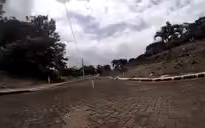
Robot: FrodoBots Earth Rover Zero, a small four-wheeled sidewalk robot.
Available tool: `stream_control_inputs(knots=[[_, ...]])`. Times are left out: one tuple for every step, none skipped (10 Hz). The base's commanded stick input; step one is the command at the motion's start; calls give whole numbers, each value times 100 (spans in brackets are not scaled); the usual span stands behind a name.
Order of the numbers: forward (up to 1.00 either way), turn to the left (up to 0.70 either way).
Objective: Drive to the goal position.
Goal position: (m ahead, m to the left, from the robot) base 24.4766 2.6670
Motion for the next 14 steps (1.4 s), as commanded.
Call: stream_control_inputs(knots=[[70,0],[70,0],[70,0],[70,0],[70,0],[70,0],[70,0],[70,0],[70,0],[70,0],[70,0],[70,0],[70,0],[70,0]])
